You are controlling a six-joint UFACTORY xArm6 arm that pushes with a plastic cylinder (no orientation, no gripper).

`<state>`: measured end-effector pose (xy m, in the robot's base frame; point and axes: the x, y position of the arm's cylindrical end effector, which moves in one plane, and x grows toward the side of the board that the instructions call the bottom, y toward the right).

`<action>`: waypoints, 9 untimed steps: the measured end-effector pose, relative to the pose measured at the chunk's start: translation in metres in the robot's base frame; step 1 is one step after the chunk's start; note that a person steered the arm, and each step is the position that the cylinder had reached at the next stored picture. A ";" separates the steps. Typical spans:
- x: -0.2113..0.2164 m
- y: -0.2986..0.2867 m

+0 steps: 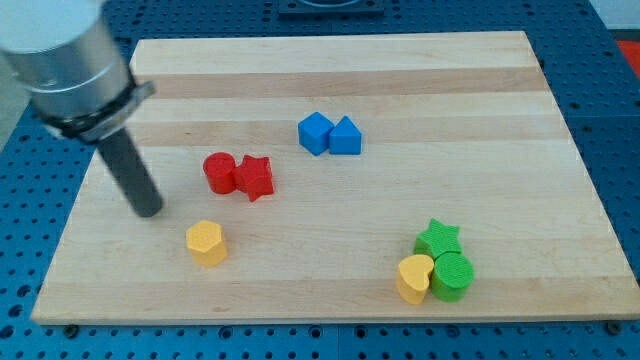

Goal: Push the yellow hexagon into the group of green blocks and yellow heart

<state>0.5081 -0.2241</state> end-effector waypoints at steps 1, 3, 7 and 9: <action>0.029 0.005; 0.021 0.145; 0.050 0.051; 0.046 0.144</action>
<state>0.5536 -0.0800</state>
